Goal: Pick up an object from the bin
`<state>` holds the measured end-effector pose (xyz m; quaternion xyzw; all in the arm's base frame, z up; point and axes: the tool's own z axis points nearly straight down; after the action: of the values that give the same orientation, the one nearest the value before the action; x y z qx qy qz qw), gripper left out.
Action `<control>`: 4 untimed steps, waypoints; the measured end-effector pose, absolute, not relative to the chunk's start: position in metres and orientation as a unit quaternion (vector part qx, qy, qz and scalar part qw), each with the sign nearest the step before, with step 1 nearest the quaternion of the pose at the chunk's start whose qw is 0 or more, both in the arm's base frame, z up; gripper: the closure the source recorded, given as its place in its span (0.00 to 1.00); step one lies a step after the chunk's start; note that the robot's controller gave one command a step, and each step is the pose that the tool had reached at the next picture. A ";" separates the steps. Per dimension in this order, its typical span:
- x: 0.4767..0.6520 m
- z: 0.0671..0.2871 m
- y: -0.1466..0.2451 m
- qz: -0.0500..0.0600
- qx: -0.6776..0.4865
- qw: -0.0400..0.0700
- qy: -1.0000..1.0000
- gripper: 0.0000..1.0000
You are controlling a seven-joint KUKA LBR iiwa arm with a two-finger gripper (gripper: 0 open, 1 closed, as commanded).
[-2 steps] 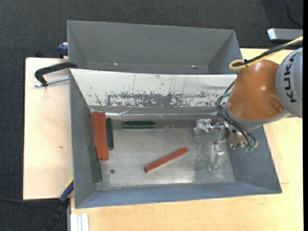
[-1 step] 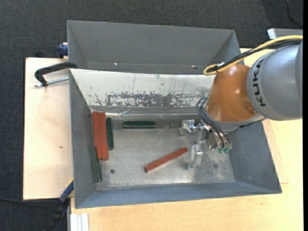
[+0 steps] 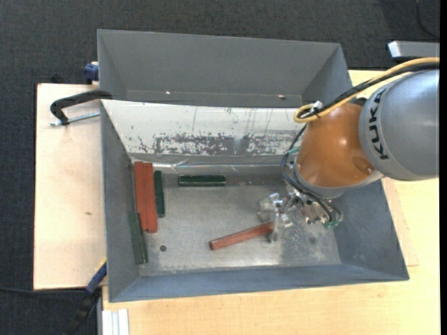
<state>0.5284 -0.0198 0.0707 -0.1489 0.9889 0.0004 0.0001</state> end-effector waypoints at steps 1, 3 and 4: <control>0.528 0.071 -0.020 0.000 -0.149 0.000 0.989 1.00; 0.493 0.207 -0.012 0.000 -0.193 0.002 0.981 1.00; 0.495 0.194 -0.008 -0.001 -0.190 0.005 0.982 1.00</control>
Offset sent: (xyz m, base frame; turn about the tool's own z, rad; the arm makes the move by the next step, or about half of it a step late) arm -0.0367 0.0073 0.1357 -0.0900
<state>0.4953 -0.0083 0.1939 -0.1896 0.9819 -0.0010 0.0046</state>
